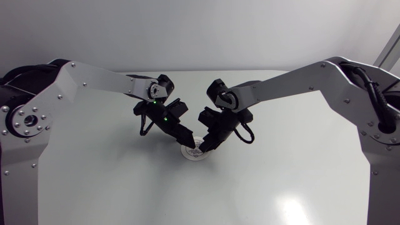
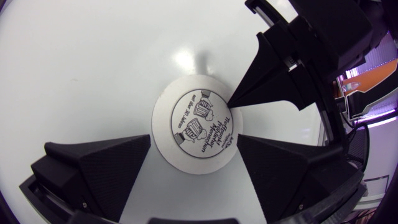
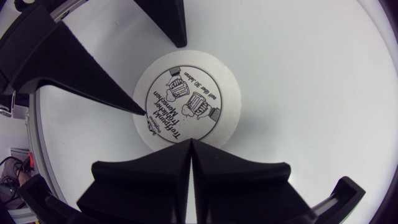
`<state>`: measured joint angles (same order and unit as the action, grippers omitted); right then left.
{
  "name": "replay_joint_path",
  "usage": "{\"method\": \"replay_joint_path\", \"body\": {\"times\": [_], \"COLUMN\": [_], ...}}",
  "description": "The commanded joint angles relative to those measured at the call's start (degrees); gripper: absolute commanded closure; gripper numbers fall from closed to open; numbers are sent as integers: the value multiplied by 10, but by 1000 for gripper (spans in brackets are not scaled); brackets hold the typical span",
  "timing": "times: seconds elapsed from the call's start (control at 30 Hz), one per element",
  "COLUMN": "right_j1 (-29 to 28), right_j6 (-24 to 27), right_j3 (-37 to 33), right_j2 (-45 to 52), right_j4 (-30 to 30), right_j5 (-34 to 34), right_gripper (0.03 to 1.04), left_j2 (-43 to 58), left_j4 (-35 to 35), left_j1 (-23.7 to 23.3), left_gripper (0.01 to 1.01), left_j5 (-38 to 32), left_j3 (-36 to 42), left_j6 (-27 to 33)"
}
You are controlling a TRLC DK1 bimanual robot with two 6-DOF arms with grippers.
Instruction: Turn the coaster over.
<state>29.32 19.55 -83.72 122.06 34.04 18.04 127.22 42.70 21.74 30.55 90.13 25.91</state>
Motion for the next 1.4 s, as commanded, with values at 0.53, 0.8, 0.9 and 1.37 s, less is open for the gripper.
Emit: {"method": "replay_joint_path", "body": {"times": [0.53, 0.8, 0.9, 1.37], "right_j1": [12, 12, 11, 3], "right_j6": [12, 14, 17, 18], "right_j3": [37, 46, 54, 62], "right_j2": [36, 30, 21, -40], "right_j4": [1, -1, -2, 2], "right_j5": [-4, -4, -4, 8], "right_gripper": [1020, 1020, 1020, 1020], "left_j2": [37, 26, 12, -26], "left_j4": [110, 131, 118, 54], "left_j1": [9, 17, 7, 2], "left_gripper": [90, 92, 92, 125], "left_j5": [100, 123, 94, -19], "left_j3": [31, 42, 38, -14], "left_j6": [19, 28, 25, -5]}}
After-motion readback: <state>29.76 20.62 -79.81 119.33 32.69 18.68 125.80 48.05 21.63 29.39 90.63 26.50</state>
